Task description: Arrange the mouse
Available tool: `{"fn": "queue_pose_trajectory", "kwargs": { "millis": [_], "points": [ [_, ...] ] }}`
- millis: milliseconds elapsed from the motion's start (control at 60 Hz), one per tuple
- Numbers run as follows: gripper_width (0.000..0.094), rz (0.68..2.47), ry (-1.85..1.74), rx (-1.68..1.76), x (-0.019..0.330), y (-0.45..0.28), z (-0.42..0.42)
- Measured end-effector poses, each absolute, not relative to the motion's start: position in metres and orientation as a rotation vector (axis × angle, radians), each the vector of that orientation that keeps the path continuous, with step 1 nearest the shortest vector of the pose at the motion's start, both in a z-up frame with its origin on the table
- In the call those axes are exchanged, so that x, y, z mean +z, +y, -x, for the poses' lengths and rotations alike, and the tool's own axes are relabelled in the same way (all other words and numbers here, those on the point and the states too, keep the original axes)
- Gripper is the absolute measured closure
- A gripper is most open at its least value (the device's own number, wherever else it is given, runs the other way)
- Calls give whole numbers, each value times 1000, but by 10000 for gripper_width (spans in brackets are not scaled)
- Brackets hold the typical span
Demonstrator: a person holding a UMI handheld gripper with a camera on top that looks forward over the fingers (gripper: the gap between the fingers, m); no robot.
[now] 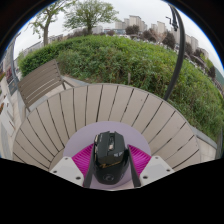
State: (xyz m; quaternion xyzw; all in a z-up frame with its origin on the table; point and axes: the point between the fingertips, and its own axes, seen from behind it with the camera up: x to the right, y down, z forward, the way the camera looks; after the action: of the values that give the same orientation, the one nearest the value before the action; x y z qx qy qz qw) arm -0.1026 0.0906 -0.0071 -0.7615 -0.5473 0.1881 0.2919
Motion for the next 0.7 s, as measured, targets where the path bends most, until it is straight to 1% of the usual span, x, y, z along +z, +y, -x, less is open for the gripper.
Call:
{"fn": "queue_pose_trajectory", "kwargs": {
  "millis": [17, 33, 100, 183, 250, 267, 300, 383, 533, 700],
  "points": [
    [363, 2041, -1468, 494, -17, 91, 103],
    [340, 2045, -1471, 498, -20, 91, 101],
    [295, 1995, -1481, 515, -17, 94, 106],
    [225, 2001, -1515, 490, -16, 95, 101],
    [82, 2016, -1495, 482, -1, 98, 89],
    [67, 2019, -1491, 479, 4, 98, 84],
    [94, 2023, -1484, 477, 15, 98, 73],
    [94, 2024, -1496, 514, 53, 87, 37],
    [96, 2020, -1533, 512, 116, 68, -59],
    [96, 1930, -1613, 501, 162, 50, -148]
  ]
}}
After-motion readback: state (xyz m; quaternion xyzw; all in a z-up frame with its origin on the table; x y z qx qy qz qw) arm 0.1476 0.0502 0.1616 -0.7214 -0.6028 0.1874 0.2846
